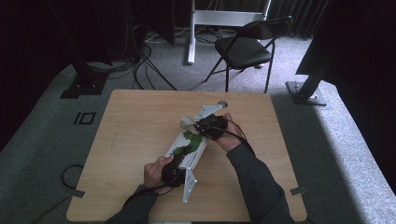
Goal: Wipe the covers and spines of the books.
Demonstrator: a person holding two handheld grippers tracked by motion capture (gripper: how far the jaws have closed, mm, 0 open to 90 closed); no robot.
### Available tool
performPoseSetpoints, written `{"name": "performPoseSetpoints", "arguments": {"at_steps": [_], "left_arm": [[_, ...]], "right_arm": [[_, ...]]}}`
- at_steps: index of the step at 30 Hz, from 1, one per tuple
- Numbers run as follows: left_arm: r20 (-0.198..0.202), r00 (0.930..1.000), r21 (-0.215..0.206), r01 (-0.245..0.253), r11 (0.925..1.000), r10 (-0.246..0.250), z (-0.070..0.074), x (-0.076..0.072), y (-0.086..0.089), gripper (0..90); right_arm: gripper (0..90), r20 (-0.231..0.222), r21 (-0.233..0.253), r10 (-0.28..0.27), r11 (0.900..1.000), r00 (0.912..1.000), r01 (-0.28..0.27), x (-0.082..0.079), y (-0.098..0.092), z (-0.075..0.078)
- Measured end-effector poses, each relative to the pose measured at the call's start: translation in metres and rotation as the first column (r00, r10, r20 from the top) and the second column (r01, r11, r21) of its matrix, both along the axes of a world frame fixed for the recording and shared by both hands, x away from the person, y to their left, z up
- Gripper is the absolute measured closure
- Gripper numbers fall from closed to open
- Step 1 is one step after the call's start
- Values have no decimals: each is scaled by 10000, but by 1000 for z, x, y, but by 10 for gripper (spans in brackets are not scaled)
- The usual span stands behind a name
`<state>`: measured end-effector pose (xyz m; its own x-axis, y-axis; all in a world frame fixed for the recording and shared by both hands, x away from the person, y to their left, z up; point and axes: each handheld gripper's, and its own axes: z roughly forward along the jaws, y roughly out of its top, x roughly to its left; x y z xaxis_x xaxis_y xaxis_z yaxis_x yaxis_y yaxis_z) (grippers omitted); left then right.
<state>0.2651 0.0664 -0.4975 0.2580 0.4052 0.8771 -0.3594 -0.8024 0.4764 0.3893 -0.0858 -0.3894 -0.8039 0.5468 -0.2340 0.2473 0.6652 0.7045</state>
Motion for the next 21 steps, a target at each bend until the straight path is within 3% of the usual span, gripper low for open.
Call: {"name": "performPoseSetpoints", "arguments": {"at_steps": [4,8,18,21], "left_arm": [[-4,10000,5,-2,10000,2,0,0,0,780],[-12,10000,-6,16,10000,-16,0,0,0,779],[-28,10000,69,-28,10000,28,1,1,1,780],[10,10000,119,-28,9999,28,1,0,1,780]], "right_arm": [[845,96,-75,-301,9995,9995,302,1,0,1],[846,115,-123,-249,9996,9996,250,1,0,1],[845,-357,255,831,9963,9959,-822,-7,5,2],[845,-752,530,1372,9896,9877,-1334,-9,7,2]]}}
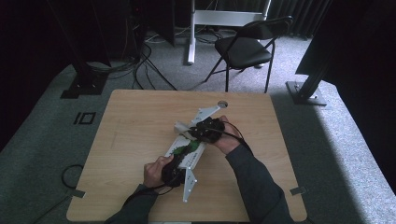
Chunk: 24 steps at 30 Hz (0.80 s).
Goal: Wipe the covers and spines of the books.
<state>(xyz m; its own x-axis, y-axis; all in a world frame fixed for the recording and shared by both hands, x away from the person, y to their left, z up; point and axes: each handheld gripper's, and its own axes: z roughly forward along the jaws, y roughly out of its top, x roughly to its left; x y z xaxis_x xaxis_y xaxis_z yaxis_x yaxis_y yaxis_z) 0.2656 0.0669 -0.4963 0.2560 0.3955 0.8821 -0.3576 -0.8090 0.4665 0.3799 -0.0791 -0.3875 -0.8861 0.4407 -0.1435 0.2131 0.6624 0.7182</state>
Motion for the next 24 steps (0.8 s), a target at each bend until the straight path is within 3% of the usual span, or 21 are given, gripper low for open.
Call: {"name": "performPoseSetpoints", "arguments": {"at_steps": [17,20,24], "left_arm": [[50,9999,-93,107,9999,-107,-1,0,-2,779],[50,10000,83,-2,10000,2,0,-1,-1,780],[49,10000,-98,73,9999,-72,-1,-1,-1,780]], "right_arm": [[845,-512,531,1405,9890,9888,-1378,-10,8,5],[844,-525,608,1906,9804,9803,-1874,-15,12,7],[844,-517,611,2214,9740,9738,-2182,-18,16,8]]}}
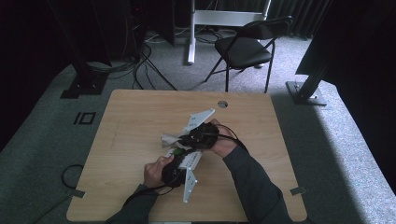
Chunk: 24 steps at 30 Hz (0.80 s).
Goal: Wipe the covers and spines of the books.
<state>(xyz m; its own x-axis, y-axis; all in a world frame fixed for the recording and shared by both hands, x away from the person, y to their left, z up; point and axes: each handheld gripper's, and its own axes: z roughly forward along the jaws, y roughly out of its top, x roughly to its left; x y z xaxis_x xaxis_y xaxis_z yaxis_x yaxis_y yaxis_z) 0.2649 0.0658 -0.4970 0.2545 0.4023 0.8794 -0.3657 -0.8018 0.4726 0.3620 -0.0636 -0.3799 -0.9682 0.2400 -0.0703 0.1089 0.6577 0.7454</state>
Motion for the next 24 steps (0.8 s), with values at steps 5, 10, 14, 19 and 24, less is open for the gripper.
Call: {"name": "performPoseSetpoints", "arguments": {"at_steps": [5,10,14,19,24], "left_arm": [[37,10000,11,7,10000,-7,0,0,0,780],[73,10000,53,-9,10000,9,0,-1,0,779],[21,10000,81,-8,10000,8,-1,-1,0,779],[12,10000,95,-11,10000,11,-1,-1,0,779],[-26,10000,172,-66,9998,66,-1,-1,1,779]], "right_arm": [[844,-35,-116,166,9998,9999,-167,-1,2,-1],[845,-23,-340,-164,9993,9999,163,3,1,-3],[844,88,-560,-440,9974,9990,445,6,-2,-4],[844,404,-884,-1036,9903,9938,1069,10,-6,-6],[844,490,-810,-1321,9874,9900,1357,12,-10,-5]]}}
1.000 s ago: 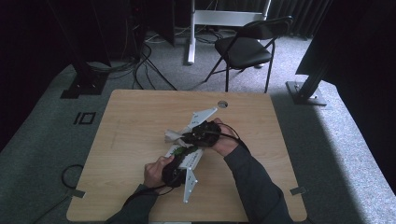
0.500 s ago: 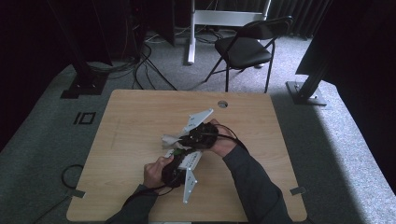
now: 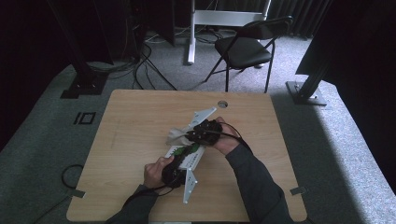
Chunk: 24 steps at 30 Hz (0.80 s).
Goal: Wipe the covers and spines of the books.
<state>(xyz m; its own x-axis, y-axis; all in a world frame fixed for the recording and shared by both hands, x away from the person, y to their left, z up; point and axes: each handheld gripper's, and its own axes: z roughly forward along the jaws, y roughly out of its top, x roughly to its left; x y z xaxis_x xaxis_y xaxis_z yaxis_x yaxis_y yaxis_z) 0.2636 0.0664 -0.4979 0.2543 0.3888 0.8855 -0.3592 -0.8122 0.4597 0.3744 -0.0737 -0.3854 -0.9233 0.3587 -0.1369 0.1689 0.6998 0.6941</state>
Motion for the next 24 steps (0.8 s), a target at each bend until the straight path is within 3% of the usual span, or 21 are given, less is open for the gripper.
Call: {"name": "performPoseSetpoints", "arguments": {"at_steps": [18,24], "left_arm": [[-238,9997,-377,-18,9993,9,2,2,5,779],[-318,9995,-396,-84,9992,72,3,3,8,779]], "right_arm": [[844,326,643,-1026,9929,9942,1003,7,-23,6],[844,508,950,-1621,9831,9855,1568,10,-37,9]]}}
